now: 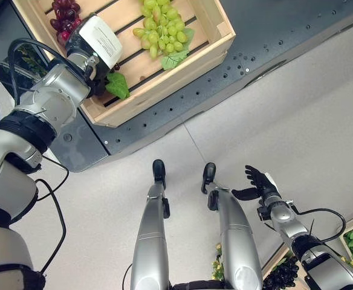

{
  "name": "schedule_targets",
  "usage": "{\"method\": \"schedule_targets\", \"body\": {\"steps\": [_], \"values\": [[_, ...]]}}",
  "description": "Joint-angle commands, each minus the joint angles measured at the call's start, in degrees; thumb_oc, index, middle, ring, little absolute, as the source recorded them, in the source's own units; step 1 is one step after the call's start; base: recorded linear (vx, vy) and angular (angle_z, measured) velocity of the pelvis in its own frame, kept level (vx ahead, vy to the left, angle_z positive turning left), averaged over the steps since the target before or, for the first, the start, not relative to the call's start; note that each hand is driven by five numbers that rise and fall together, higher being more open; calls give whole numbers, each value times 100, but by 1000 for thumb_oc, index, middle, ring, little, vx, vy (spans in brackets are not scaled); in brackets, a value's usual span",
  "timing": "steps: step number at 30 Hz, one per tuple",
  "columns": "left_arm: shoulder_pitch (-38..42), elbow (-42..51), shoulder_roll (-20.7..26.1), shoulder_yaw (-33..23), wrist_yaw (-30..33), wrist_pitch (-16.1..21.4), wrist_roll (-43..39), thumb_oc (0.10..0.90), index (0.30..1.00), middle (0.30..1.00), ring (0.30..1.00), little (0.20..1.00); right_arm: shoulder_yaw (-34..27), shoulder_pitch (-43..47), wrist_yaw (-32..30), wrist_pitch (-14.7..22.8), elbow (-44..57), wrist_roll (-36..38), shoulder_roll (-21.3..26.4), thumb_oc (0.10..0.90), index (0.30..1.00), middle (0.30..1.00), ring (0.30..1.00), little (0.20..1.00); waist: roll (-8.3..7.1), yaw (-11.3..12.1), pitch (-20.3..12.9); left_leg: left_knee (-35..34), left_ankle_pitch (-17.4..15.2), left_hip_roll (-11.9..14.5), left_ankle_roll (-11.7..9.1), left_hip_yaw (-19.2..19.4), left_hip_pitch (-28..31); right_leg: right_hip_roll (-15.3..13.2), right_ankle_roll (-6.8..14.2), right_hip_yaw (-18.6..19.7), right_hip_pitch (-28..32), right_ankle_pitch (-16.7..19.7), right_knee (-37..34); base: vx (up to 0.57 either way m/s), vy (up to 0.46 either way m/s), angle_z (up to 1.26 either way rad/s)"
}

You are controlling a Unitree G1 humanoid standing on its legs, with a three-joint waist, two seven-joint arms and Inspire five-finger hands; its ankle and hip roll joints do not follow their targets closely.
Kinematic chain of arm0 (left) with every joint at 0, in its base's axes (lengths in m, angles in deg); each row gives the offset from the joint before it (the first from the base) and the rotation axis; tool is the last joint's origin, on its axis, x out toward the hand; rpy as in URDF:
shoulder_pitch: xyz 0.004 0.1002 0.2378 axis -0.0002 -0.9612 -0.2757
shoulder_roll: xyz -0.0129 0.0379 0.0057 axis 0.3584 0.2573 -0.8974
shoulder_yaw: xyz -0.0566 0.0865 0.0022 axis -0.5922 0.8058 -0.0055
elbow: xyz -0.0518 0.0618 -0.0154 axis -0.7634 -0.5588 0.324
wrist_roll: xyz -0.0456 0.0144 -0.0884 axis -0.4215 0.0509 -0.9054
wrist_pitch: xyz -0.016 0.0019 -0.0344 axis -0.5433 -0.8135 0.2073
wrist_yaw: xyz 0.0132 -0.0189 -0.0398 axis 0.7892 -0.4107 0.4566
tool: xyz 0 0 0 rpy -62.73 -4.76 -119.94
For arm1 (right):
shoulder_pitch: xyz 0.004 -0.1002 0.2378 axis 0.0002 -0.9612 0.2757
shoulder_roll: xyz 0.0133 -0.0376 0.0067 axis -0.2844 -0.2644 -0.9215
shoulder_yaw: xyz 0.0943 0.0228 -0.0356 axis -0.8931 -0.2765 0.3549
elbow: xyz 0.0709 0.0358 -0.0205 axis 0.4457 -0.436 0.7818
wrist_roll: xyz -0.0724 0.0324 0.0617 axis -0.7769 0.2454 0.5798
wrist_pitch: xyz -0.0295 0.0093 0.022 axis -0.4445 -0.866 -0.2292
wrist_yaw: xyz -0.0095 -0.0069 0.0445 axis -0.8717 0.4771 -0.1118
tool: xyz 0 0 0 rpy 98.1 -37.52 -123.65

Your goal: Pick up the fruits from the basket on one side to the basket on the other side

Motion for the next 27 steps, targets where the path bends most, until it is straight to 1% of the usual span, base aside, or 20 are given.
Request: {"method": "schedule_targets", "body": {"steps": [1,3,6,8,9,13,15,18,20,21,22,24,26,27], "values": [[156,-629,622,-557,-903,-789,-44,400,300,300,300,300,-193,-431,-205,231,427,303,378,800,900,900,900,900,-127,158,-70,459,-555,76,100,354,63,67,414,599,178,510,-393,-36,4,1],[42,-704,604,-611,-1237,-795,14,400,300,300,300,300,-177,-420,-246,243,494,278,367,800,900,900,900,900,-147,160,-70,419,-539,78,96,357,54,81,425,591,178,533,-440,-40,-7,-1],[-49,-830,536,-683,-1097,-744,19,400,300,300,300,300,-140,-385,-283,268,547,295,353,800,900,900,900,900,-176,155,-70,374,-544,88,98,364,75,91,440,574,197,540,-468,-38,-11,-4],[9,-881,499,-634,-1013,-720,-23,400,300,300,300,300,-132,-348,-283,311,515,287,337,800,900,900,900,900,-184,150,-70,361,-541,92,93,373,76,94,445,571,200,548,-486,-49,-11,-4],[27,-895,505,-624,-775,-609,-103,400,300,300,300,300,-123,-333,-311,322,527,304,333,800,900,900,900,900,-184,159,-70,334,-542,90,87,387,112,77,452,540,252,558,-541,-40,-18,-2],[69,-767,551,-595,-352,-335,-220,400,300,300,300,300,-150,-325,-328,375,484,316,301,800,900,900,900,900,-148,195,-70,311,-556,59,91,384,197,62,460,499,349,553,-575,-31,-22,-1],[65,-645,596,-600,92,-155,-485,400,300,300,300,300,-168,-334,-325,417,456,336,295,800,900,900,900,900,-99,221,-70,288,-574,42,94,402,321,29,467,476,461,535,-596,-11,-7,2],[48,-526,664,-629,516,51,-740,400,300,300,300,300,-206,-371,-319,449,478,349,310,800,900,900,900,900,-58,238,-70,283,-597,27,101,414,448,3,472,460,573,514,-597,-10,1,1],[21,-461,714,-683,889,176,-1107,400,300,300,300,300,-223,-390,-348,432,552,339,324,800,900,900,900,900,-28,246,-70,274,-626,17,109,458,593,-26,473,436,711,488,-623,-17,2,2],[15,-441,733,-710,978,226,-1268,400,300,300,300,300,-239,-405,-349,430,580,336,336,800,900,900,900,900,-14,249,-70,278,-638,7,114,469,660,-32,468,431,778,478,-630,0,0,0],[-6,-453,750,-776,1177,287,-1670,400,300,300,300,300,-264,-425,-327,484,581,333,355,800,900,900,900,900,11,253,-70,304,-671,0,119,497,777,-53,463,417,885,448,-611,-21,31,-2],[-65,-486,750,-865,1383,337,-2038,400,300,300,300,300,-285,-446,-316,495,608,325,366,800,900,900,900,900,28,249,-70,337,-695,3,120,501,851,-72,462,425,948,424,-577,0,0,0],[-244,-512,734,-1118,1804,386,-2908,400,300,300,300,300,-308,-500,-299,550,661,325,353,800,900,900,900,900,54,250,-70,372,-733,3,129,517,1002,-87,460,453,1074,387,-534,0,0,0],[-357,-517,723,-1289,2004,428,-3485,400,300,300,300,300,-313,-529,-301,550,728,307,339,800,900,900,900,900,61,250,-70,371,-751,0,134,525,1099,-88,463,475,1161,372,-537,0,0,0]]}}
